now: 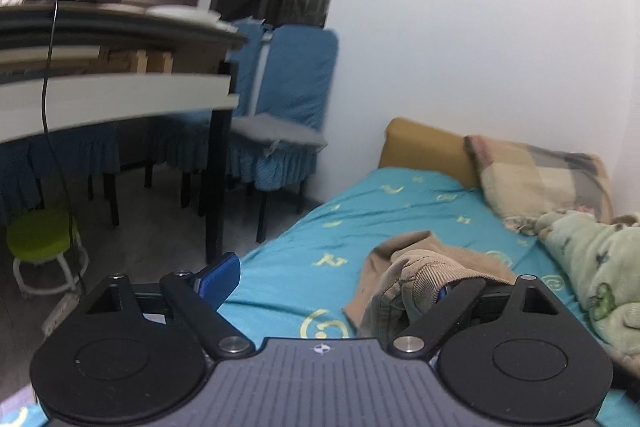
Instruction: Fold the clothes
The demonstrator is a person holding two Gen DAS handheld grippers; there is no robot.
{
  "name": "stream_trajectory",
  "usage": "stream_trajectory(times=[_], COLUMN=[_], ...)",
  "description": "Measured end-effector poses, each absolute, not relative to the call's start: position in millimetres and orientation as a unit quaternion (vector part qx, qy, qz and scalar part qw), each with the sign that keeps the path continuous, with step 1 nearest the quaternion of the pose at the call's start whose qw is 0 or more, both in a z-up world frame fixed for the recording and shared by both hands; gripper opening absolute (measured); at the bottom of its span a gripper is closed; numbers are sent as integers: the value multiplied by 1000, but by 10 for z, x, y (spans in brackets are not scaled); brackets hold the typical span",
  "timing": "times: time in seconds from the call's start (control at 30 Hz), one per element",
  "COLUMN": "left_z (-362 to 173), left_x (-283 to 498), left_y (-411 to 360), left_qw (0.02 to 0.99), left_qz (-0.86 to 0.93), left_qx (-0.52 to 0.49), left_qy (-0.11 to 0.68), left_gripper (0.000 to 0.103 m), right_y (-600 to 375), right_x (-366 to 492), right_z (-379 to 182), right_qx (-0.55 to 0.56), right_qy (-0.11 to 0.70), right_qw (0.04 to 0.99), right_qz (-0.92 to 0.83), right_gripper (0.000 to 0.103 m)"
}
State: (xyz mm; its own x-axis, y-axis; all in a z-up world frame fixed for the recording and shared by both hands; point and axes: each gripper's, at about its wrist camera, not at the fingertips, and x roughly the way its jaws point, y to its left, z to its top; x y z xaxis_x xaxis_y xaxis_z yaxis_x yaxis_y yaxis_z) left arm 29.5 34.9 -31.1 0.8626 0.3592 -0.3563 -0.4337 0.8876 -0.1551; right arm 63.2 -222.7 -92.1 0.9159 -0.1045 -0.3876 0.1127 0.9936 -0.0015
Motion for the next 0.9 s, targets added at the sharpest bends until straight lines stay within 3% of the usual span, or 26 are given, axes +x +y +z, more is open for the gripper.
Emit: stream_trajectory(times=[0.23,0.4,0.7,0.9], left_z=[515,1662,3590,3919], left_x=[-169,-474,-698,-78], left_y=[432,506,514,299], left_qw=[974,980,982,988], left_qz=[169,145,94,88], left_qx=[-126,-137,-112,-45], left_qy=[89,11,-119,-121], left_gripper=[92,93,97,100], right_y=[-2428,-2494,-2462,-2604], right_x=[18,-366,-917,-347], right_z=[62,1146,3152,3642], right_qx=[59,111,69,51], right_qy=[51,-6,-126,-109], right_qw=[995,993,989,992], right_qz=[-69,-45,-21,-33], right_gripper=[83,83,84,85])
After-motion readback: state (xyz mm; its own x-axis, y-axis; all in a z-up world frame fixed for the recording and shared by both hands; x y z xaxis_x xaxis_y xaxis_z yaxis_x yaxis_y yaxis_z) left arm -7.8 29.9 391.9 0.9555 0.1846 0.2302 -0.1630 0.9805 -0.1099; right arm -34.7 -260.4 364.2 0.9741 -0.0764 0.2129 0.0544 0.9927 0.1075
